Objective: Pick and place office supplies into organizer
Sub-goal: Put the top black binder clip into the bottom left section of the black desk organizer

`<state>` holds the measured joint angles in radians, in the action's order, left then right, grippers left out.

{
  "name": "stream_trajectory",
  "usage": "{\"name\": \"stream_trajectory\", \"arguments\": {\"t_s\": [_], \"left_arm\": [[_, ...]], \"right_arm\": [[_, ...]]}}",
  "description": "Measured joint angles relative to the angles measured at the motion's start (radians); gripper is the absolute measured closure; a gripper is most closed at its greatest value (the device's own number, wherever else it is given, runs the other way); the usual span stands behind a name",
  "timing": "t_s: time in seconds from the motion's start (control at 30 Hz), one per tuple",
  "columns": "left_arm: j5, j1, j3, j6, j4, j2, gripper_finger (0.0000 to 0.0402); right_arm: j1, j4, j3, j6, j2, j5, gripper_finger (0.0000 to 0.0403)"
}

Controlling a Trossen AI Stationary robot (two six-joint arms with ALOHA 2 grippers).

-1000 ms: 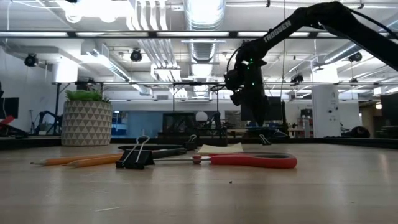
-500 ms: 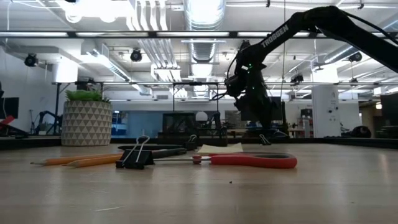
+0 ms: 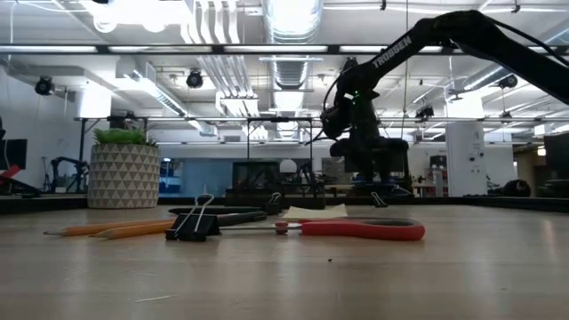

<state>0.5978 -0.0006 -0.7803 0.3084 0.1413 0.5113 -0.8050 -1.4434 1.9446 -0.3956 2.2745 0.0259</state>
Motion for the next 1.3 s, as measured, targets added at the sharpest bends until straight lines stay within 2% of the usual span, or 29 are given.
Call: {"name": "stream_trajectory", "arguments": {"t_s": [0.17, 0.57, 0.8, 1.3], "left_arm": [[0.012, 0.0, 0.0, 0.0, -0.001, -0.001, 0.0402], [0.013, 0.0, 0.0, 0.0, 0.0, 0.002, 0.0402], [0.013, 0.0, 0.0, 0.0, -0.002, -0.001, 0.0402], [0.012, 0.0, 0.0, -0.001, -0.001, -0.024, 0.0402]], "right_arm": [[-0.007, 0.004, -0.001, -0.085, 0.025, 0.001, 0.0206], [-0.01, 0.05, 0.017, -0.151, 0.045, 0.009, 0.0233], [-0.007, 0.058, 0.013, -0.108, 0.045, 0.042, 0.0234], [-0.003, 0.06, -0.024, 0.001, 0.045, 0.022, 0.0246]]}}
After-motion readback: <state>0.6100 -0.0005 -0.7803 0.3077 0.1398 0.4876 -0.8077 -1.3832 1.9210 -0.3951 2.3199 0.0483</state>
